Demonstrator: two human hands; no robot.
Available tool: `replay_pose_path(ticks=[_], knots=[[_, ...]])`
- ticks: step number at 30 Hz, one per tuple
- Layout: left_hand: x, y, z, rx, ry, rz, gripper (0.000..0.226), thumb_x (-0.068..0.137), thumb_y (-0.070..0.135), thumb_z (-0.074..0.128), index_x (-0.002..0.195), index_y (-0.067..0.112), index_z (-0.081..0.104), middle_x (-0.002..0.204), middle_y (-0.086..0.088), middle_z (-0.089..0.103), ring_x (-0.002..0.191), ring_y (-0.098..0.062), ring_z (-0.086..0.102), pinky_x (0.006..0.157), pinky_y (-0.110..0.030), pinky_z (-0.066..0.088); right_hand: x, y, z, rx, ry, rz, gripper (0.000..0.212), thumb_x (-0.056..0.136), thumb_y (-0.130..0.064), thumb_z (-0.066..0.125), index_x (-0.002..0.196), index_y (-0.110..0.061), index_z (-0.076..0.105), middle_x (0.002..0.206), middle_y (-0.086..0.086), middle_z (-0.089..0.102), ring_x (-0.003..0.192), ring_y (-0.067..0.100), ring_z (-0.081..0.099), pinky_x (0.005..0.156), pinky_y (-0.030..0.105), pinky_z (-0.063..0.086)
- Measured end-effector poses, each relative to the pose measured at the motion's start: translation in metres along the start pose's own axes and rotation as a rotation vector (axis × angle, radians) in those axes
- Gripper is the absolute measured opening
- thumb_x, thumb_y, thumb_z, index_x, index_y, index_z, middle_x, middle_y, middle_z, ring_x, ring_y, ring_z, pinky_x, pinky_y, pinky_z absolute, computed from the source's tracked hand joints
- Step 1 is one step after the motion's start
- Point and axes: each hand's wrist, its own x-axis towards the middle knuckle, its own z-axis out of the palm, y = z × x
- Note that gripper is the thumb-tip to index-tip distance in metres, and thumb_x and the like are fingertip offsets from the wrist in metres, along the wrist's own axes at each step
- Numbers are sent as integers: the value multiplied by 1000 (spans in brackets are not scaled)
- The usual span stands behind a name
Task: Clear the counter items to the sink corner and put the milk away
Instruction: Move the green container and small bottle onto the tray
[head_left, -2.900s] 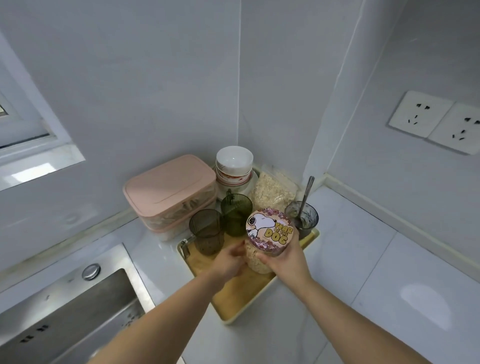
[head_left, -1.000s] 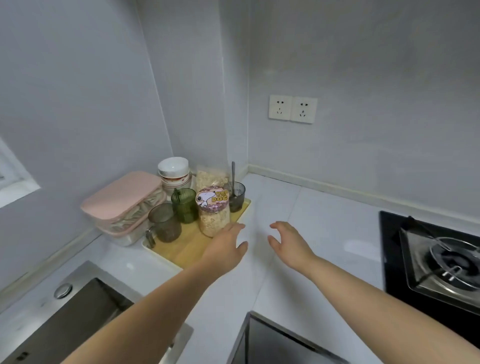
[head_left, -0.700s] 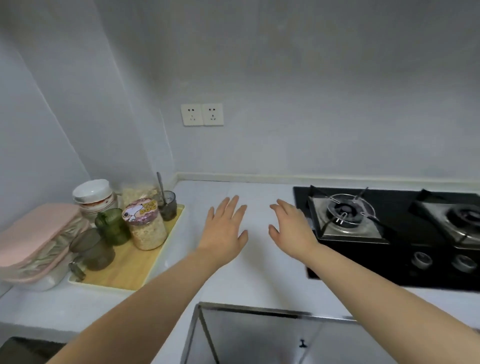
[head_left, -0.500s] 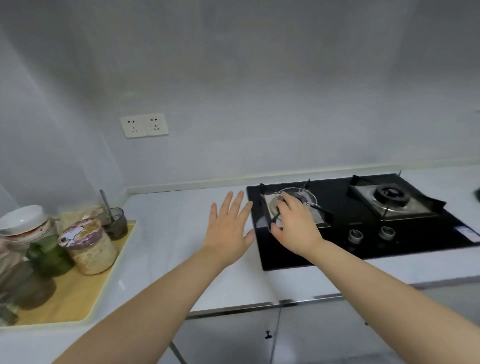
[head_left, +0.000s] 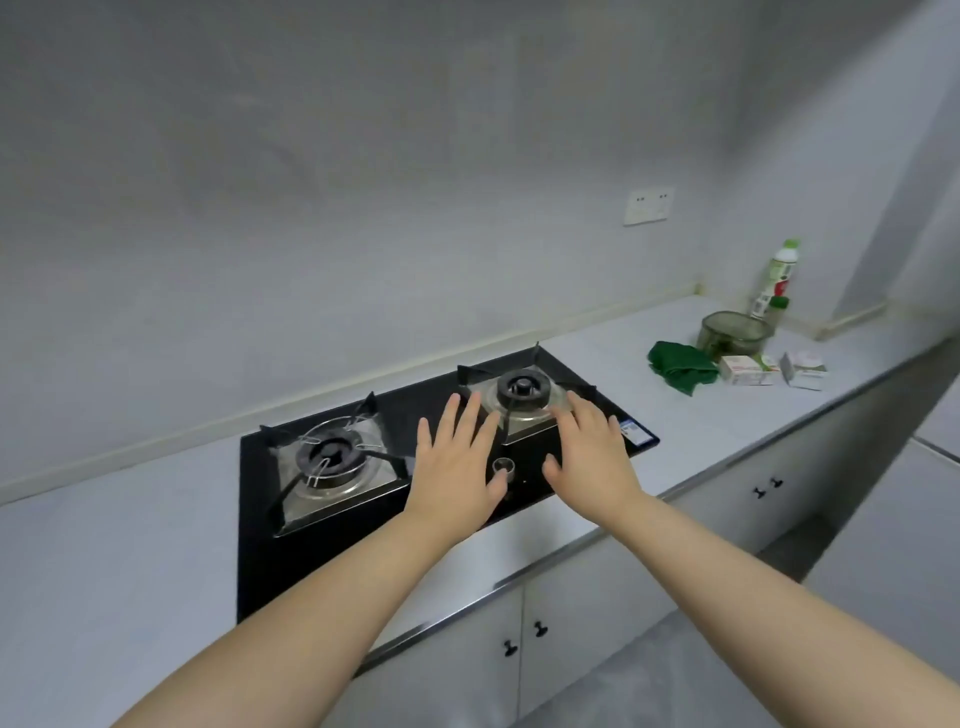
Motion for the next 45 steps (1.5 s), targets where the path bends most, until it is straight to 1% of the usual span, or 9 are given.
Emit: replay_pose_path(ticks=[5, 12, 22, 27, 31, 37, 41, 43, 45], knots=[[78, 114, 32, 4, -23, 115, 70, 94, 46, 38, 151, 20, 7, 159, -5, -9, 146, -25, -12, 116, -50, 0, 8, 138, -18, -39, -17, 139, 61, 88, -27, 50, 143, -12, 29, 154, 12, 18, 142, 25, 19, 113, 46, 20], [150, 209, 62, -10, -66, 208, 70, 93, 44, 40, 150, 19, 8, 159, -5, -6, 146, -25, -10, 116, -49, 4, 22, 256, -29, -42, -37, 249, 62, 91, -28, 48, 146, -13, 23, 156, 11, 15, 143, 24, 15, 116, 45, 15], [270, 279, 129, -67, -163, 274, 71, 94, 47, 33, 151, 21, 0, 158, -4, -15, 145, -24, -14, 116, -49, -1, 78, 376, -5, -35, -91, 361, 63, 91, -27, 47, 147, -15, 20, 157, 7, 13, 144, 23, 14, 116, 44, 12], [350, 309, 157, -151, -182, 277, 72, 93, 47, 37, 151, 22, 1, 158, -2, -12, 145, -23, -11, 117, -48, 1, 137, 437, 0, -20, -91, 419, 65, 88, -26, 49, 146, -14, 22, 155, 7, 18, 142, 23, 18, 116, 46, 17], [409, 331, 170, -182, -181, 293, 72, 92, 46, 40, 151, 21, 5, 159, -2, -8, 146, -22, -6, 116, -46, 5, 176, 484, -4, -19, -76, 431, 63, 87, -25, 49, 145, -14, 25, 152, 7, 23, 140, 23, 20, 115, 41, 17], [477, 366, 190, -302, -235, 237, 69, 93, 40, 43, 150, 21, 10, 159, -1, 1, 146, -22, 1, 118, -43, 11, 218, 544, 2, 115, -101, 480, 58, 88, -23, 54, 141, -16, 32, 147, 7, 31, 136, 24, 27, 113, 36, 22], [522, 392, 203, -586, -329, 81, 62, 95, 31, 49, 148, 15, 21, 156, -5, 19, 143, -21, 18, 116, -30, 19, 254, 588, 9, 300, -108, 550, 53, 87, -18, 61, 135, -13, 39, 137, 7, 42, 127, 21, 39, 103, 32, 34], [539, 405, 203, -731, -371, 24, 53, 96, 23, 49, 144, 11, 30, 149, -5, 34, 136, -18, 32, 101, -15, 24, 272, 608, 14, 417, -118, 610, 48, 86, -14, 62, 130, -14, 44, 133, 6, 47, 119, 20, 46, 95, 30, 41], [555, 415, 203, -830, -438, -36, 45, 98, 19, 46, 140, 10, 34, 143, -3, 43, 130, -17, 40, 85, -9, 26, 289, 627, 19, 514, -112, 656, 37, 87, -12, 61, 122, -14, 50, 121, 5, 55, 100, 17, 53, 73, 22, 49]])
